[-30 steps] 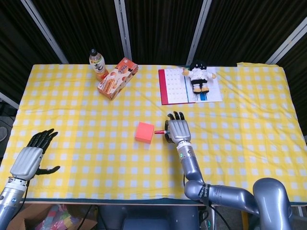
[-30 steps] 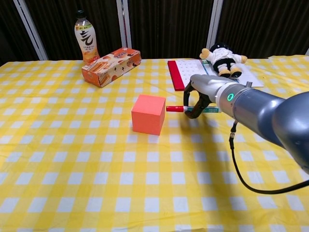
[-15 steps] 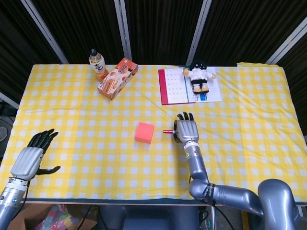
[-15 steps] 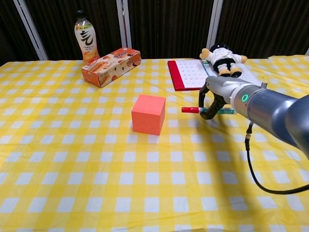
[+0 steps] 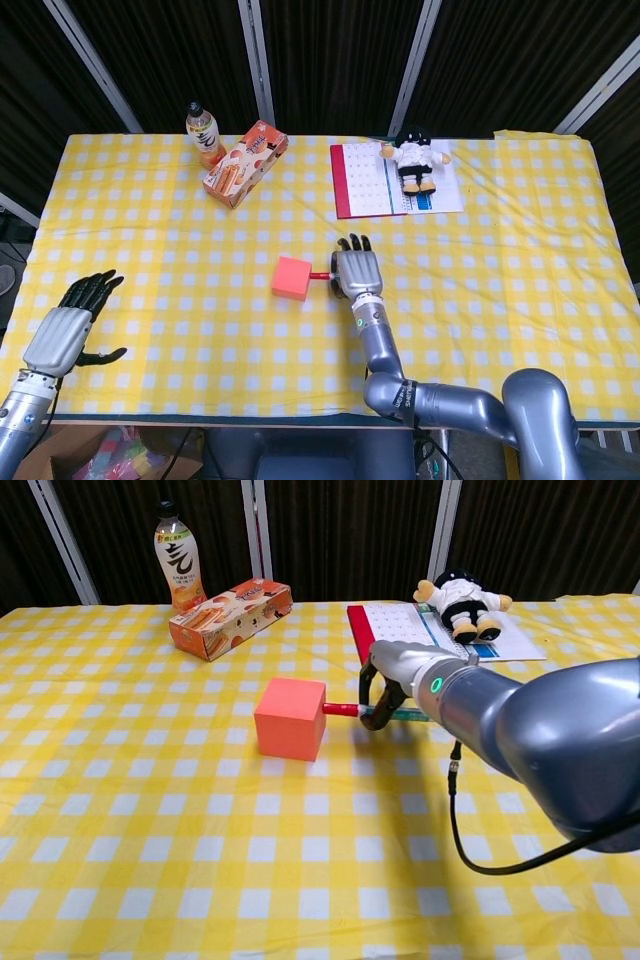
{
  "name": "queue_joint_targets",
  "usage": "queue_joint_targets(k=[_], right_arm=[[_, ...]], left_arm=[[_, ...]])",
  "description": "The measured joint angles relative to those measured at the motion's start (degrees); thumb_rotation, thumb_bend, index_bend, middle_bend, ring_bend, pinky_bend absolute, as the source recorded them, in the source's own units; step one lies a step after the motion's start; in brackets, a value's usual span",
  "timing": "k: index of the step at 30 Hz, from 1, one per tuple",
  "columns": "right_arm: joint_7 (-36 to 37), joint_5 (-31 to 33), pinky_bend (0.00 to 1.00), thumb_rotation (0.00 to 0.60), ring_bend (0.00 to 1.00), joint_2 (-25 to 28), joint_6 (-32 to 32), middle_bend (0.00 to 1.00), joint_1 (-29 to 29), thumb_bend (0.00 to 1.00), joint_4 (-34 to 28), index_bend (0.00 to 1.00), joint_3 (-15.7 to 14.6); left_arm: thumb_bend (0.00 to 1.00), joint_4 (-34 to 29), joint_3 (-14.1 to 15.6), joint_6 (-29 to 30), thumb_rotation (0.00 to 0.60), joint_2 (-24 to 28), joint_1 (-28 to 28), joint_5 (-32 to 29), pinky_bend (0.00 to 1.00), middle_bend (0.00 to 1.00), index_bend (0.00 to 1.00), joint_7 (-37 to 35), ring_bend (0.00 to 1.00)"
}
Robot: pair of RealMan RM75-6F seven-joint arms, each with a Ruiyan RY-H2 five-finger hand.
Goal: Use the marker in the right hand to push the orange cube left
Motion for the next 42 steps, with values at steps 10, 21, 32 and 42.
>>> queue_joint_targets(k=[10,21,32,42], right_arm=[[0.2,-2.5,0.0,0.6,0.0,-3.8,-0.7,0.18,2.3,0.53,1.3,0.58,0.3],[-1.0,-2.3,0.0,0.6,0.0,-3.3,1.6,0.18,1.9,0.54,-1.3,0.58,0.6],[-2.5,0.3,0.0,0.6,0.0,-1.7,4.2,0.18,-0.9,0.54,-3.8,0.58,-0.6],[-3.6,0.9,0.0,0.6,0.0,-3.9,6.7,0.18,-0.3,0.54,-5.1,0.58,0.8]], left_arm=[[0.0,-0.1,0.2,-0.2,0.6,0.1,-0.1,0.2,0.0,0.0,0.0,-0.1,0.0],[0.0,-0.2,0.2,-0.3,0.6,0.1,-0.1,-0.1,0.0,0.0,0.0,0.0,0.0],[0.0,-0.5,0.3,-0.5,0.6,0.1,-0.2,-0.1,0.0,0.0,0.0,0.3,0.0],[0.0,-0.8,0.3,-0.2,0.6,0.1,-0.1,0.1,0.0,0.0,0.0,0.3,0.0]])
